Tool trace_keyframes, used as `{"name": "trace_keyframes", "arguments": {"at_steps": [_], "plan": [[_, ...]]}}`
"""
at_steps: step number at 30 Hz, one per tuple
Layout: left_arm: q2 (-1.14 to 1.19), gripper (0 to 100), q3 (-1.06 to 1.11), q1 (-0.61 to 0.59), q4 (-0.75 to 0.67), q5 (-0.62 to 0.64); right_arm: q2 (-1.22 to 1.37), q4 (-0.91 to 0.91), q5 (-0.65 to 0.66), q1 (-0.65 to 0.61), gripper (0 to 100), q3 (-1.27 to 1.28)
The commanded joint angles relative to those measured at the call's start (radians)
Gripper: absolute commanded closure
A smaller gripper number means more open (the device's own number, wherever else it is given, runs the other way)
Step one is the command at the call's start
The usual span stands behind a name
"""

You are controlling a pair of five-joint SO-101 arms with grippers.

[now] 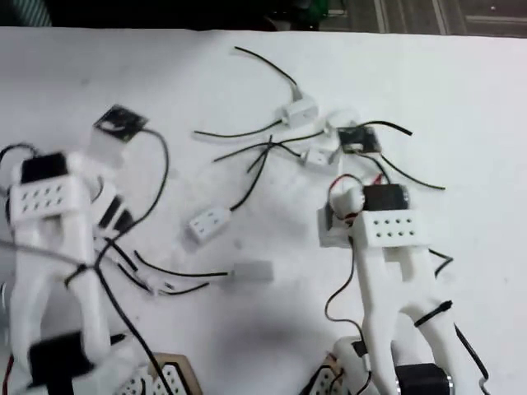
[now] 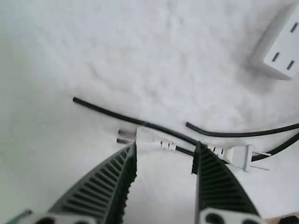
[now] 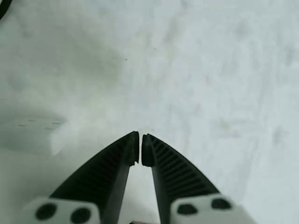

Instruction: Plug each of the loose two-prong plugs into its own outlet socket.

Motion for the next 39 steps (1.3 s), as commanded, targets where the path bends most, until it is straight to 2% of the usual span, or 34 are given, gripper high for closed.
{"name": "trace_keyframes", "arguments": {"at_steps": [1,8,14,22,27,29,34,39], "plan": [[-0.142,80,0.124,-0.102,-0.071,-0.009,-0.028,-0.005,0.009,-0.122,97.9,-0.003],[-0.151,80,0.216,-0.369,-0.204,-0.009,-0.022,-0.018,0.009,-0.371,97.4,-0.011],[-0.148,80,0.259,-0.545,-0.279,-0.069,-0.021,-0.104,0.002,-0.493,97.4,-0.011],[-0.148,80,0.272,-0.662,-0.279,-0.069,-0.019,-0.219,0.008,-0.708,97.1,-0.011],[-0.148,80,0.273,-0.682,-0.279,-0.068,-0.016,-0.260,0.008,-0.791,88.4,-0.011],[-0.148,80,0.273,-0.687,-0.279,-0.066,0.004,-0.272,0.009,-0.829,88.3,-0.011],[-0.148,80,0.273,-0.714,-0.276,-0.068,0.140,-0.377,0.009,-0.941,88.5,-0.012],[-0.151,80,0.301,-0.719,-0.279,-0.071,0.343,-0.421,0.009,-0.989,88.5,-0.118]]}}
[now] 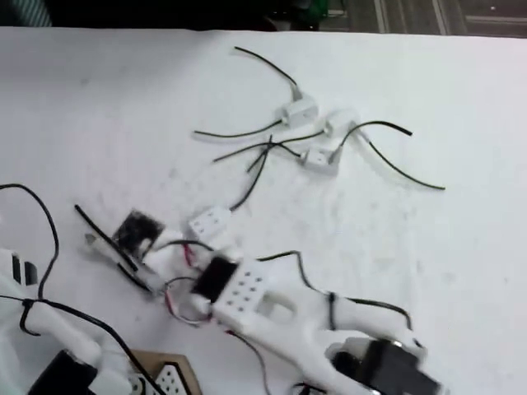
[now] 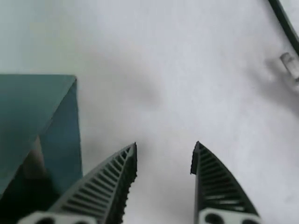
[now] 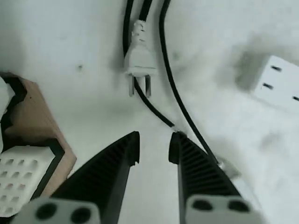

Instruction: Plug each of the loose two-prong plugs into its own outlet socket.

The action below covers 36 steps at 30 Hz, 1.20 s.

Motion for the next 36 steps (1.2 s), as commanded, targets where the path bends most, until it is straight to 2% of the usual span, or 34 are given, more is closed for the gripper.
{"name": "trace_keyframes", "arguments": {"at_steps": [1,15,23,28,32,36], "plan": [[-0.035,80,0.026,-0.007,-0.015,-0.011,0.113,-0.022,0.009,-0.031,88.5,-0.124],[-0.035,80,0.046,-0.007,-0.014,-0.012,0.397,-0.030,0.009,-0.053,88.5,-0.399],[-0.036,80,0.061,-0.007,-0.015,-0.012,0.558,-0.062,0.009,-0.048,88.7,-0.473],[-0.036,80,0.061,-0.007,-0.015,-0.012,0.575,-0.059,0.009,-0.038,98.8,-0.489],[-0.035,80,0.061,-0.007,-0.015,-0.012,0.556,-0.056,0.009,-0.008,98.1,-0.486],[-0.035,80,0.061,-0.007,-0.015,-0.012,0.466,0.038,0.009,0.044,98.1,-0.491]]}}
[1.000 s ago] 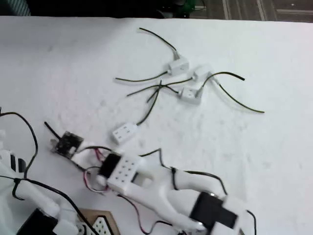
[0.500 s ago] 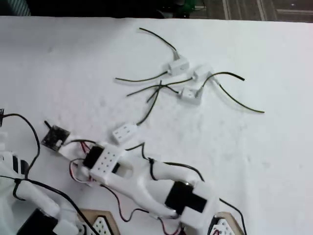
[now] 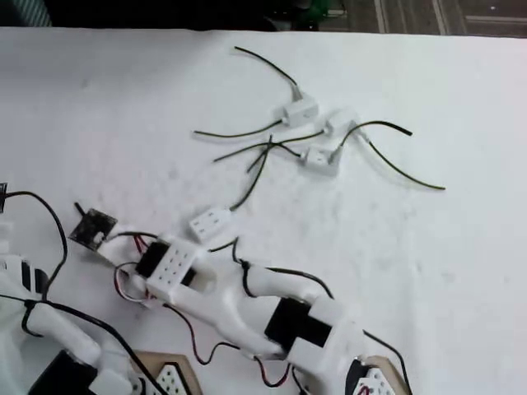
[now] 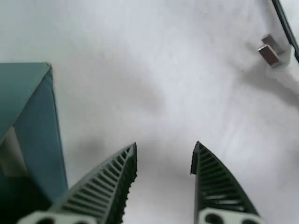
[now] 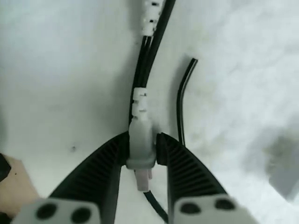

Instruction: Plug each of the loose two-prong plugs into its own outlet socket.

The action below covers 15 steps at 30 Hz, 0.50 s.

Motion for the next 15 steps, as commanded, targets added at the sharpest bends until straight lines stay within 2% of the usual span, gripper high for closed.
{"name": "trace_keyframes", "arguments": {"at_steps": [1,6,10,15], "plan": [[-0.031,80,-0.003,-0.008,-0.015,-0.006,-0.128,0.094,0.009,0.068,98.1,-0.026],[-0.035,80,-0.003,-0.007,-0.009,-0.006,-0.294,0.236,0.017,0.200,98.1,-0.021],[-0.035,80,-0.011,0.013,-0.009,-0.006,-0.387,0.354,0.104,0.291,98.1,-0.021],[-0.035,80,-0.009,0.061,-0.006,0.002,-0.489,0.513,0.121,0.409,98.1,-0.020]]}}
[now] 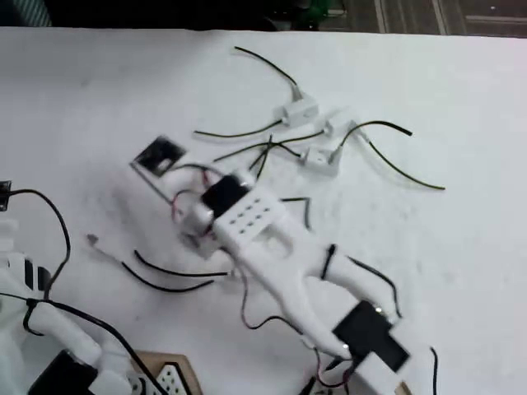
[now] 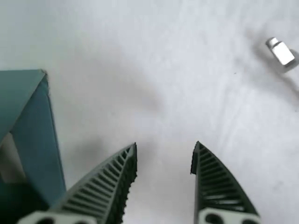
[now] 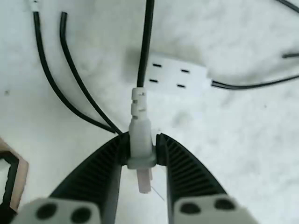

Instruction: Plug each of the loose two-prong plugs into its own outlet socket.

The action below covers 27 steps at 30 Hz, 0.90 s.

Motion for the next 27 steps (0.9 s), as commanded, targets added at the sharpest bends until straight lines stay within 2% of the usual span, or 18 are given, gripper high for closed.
{"name": "trace_keyframes", "arguments": {"at_steps": [1,6,12,17,20,27], "plan": [[-0.035,80,-0.009,0.050,-0.003,0.002,-0.113,0.122,0.012,0.096,98.1,-0.021],[-0.064,80,-0.003,0.151,0.058,0.003,-0.214,0.255,0.026,0.239,98.1,-0.014],[-0.208,80,0.028,0.277,0.112,0.117,-0.337,0.271,0.195,0.400,98.1,0.180],[-0.343,80,0.167,0.440,0.106,0.170,-0.352,0.173,0.324,0.568,98.1,0.354],[-0.407,80,0.262,0.512,0.049,0.222,-0.323,0.114,0.384,0.641,98.1,0.422],[-0.493,80,0.413,0.582,-0.041,0.252,-0.182,0.012,0.480,0.671,96.5,0.465]]}}
